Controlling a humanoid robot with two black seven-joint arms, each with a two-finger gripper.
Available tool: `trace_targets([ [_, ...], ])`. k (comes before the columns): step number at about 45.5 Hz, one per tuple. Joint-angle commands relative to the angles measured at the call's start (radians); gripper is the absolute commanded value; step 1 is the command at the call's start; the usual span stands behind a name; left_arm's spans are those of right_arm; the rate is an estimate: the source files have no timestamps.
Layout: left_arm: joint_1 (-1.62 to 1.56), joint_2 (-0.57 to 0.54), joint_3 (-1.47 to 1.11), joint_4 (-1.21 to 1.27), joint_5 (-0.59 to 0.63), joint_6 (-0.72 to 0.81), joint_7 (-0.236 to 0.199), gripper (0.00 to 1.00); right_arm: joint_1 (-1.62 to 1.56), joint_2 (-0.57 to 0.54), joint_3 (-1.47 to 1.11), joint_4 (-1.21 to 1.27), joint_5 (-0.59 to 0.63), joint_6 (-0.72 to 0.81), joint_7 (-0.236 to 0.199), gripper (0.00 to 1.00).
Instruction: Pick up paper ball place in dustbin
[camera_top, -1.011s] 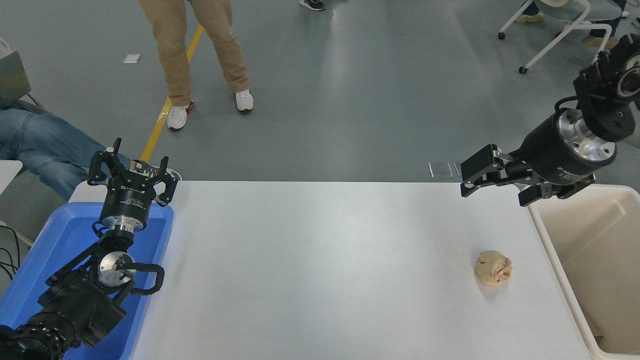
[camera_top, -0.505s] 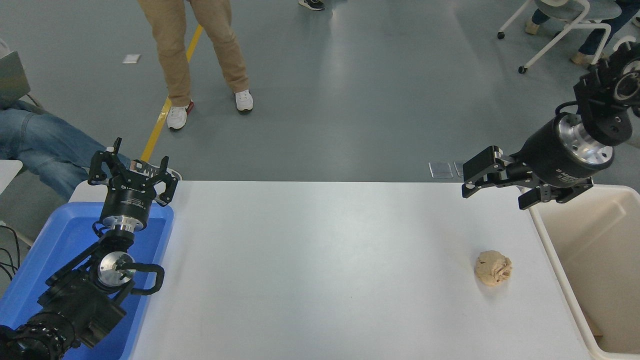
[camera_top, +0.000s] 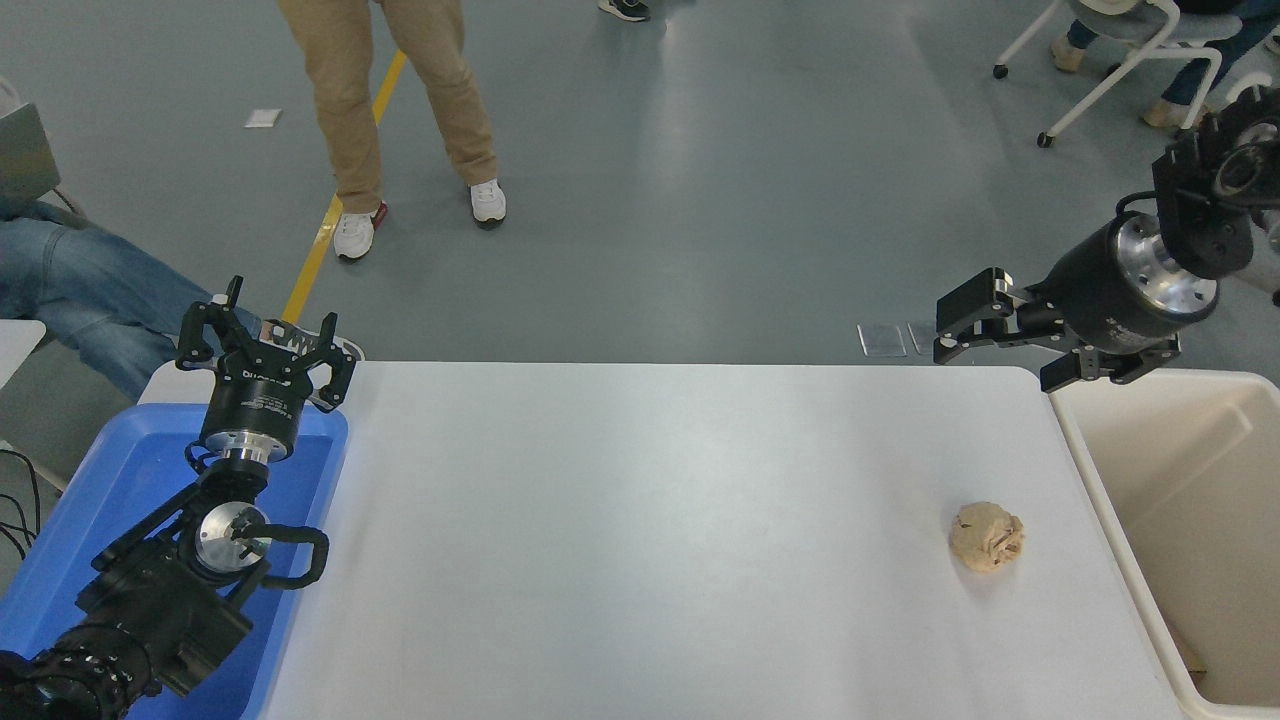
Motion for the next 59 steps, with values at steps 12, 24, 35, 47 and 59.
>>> trace_targets([
  [12,0.0,0.0,0.0,0.0,0.0,0.0,-0.001,0.99,-0.373,0.012,0.0,-0.192,-0.006,-0.285,0.0,1.0],
  [24,0.0,0.0,0.0,0.0,0.0,0.0,0.001,0.99,-0.604,0.04,0.06,-0.36,0.011,-0.354,0.001,1.0],
  [35,0.0,0.0,0.0,0.0,0.0,0.0,-0.001,0.99,-0.764,0.032,0.24,-0.392,0.012,-0.435,0.001,1.0],
  [47,0.0,0.0,0.002,0.0,0.0,0.0,-0.001,0.99,-0.884,0.035,0.316,-0.481,0.012,-0.444,0.001,1.0],
  [59,0.0,0.0,0.0,0.0,0.0,0.0,-0.001,0.99,-0.931,0.037,0.339,-0.496,0.012,-0.452,0.001,1.0],
])
